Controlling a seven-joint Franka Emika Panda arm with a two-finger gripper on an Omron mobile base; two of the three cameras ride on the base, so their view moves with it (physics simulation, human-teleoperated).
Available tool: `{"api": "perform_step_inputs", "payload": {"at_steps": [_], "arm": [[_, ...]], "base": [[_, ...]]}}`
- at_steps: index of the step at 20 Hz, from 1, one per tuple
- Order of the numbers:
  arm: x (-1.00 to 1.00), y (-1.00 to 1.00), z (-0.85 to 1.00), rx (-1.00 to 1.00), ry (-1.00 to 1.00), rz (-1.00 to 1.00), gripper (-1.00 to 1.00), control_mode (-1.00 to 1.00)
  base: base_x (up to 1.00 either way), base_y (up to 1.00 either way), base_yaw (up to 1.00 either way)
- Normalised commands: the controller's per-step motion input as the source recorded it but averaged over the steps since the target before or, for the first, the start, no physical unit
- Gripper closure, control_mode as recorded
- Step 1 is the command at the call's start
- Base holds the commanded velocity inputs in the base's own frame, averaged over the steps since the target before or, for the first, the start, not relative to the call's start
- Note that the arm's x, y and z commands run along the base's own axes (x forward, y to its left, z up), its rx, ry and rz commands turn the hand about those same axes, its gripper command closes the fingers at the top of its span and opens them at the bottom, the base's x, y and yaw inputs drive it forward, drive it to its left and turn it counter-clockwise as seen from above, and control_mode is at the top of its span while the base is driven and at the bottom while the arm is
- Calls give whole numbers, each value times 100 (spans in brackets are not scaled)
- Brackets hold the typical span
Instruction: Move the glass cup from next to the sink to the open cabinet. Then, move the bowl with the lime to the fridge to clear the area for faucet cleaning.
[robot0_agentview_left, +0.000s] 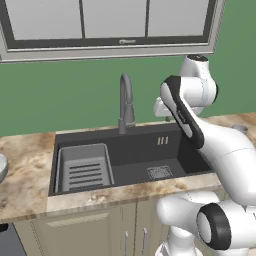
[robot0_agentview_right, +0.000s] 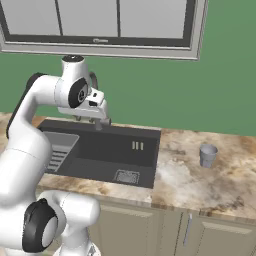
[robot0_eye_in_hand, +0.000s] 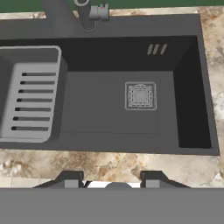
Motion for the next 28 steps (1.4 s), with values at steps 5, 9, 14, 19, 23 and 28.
{"api": "perform_step_inputs", "payload": {"at_steps": [5, 9, 14, 19, 23, 28], "arm": [[-31, 0, -4, 0, 0, 0, -100, -100], [-50, -8, -5, 0, 0, -2, -100, -100], [-13, -11, -5, 0, 0, -2, -100, 100], [0, 0, 0, 0, 0, 0, -100, 100], [0, 0, 0, 0, 0, 0, -100, 100], [0, 0, 0, 0, 0, 0, -100, 100]], "base": [[0, 0, 0], [0, 0, 0], [-30, -68, -13], [-1, -100, -20], [14, -100, -15], [68, -50, -2]]}}
